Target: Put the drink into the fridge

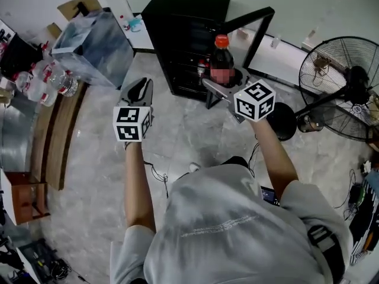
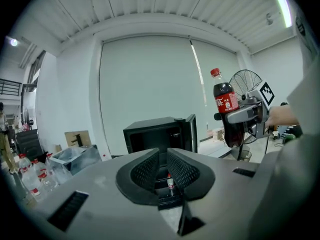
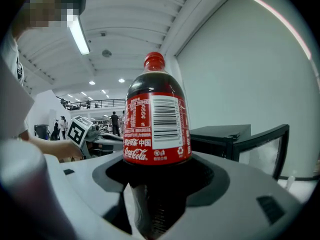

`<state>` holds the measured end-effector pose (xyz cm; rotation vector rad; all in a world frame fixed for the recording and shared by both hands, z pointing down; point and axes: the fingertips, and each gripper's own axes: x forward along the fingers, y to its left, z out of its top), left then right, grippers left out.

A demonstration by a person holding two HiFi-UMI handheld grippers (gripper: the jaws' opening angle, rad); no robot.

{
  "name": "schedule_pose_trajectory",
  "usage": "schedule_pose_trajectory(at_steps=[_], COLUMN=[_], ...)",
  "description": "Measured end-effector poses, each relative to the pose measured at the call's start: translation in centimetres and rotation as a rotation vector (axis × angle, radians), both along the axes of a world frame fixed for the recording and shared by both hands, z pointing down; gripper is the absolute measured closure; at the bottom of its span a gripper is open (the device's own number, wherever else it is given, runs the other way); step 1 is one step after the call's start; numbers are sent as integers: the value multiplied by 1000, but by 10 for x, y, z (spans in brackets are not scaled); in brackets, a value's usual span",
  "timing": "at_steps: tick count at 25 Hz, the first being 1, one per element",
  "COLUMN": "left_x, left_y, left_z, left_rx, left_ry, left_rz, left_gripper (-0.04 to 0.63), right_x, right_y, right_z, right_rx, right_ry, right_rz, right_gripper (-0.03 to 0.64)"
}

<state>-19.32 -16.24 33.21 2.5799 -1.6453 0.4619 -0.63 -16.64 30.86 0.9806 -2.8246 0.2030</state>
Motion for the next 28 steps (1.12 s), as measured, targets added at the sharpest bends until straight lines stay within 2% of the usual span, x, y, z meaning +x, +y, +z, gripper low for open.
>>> schedule_pose_trajectory(at_steps=[9, 14, 21, 28], left_x=[-25, -37, -52, -56], left_y=[-62, -105, -184, -252], left_z=[41, 67, 92, 116], left_rx=[-82, -124, -132, -137], left_ry=[34, 27, 66, 100], left_rz=[3, -13, -68, -73], left_gripper=[541, 541, 541, 541], right_x=[-31, -53, -78, -100], right_y=[-59, -117, -207, -279], right_z=[51, 87, 126, 166], right_rx=[-96, -145, -88, -103], right_ry=[37, -6, -18, -22], right_rz=[22, 18, -10, -3], right_gripper=[307, 307, 307, 307])
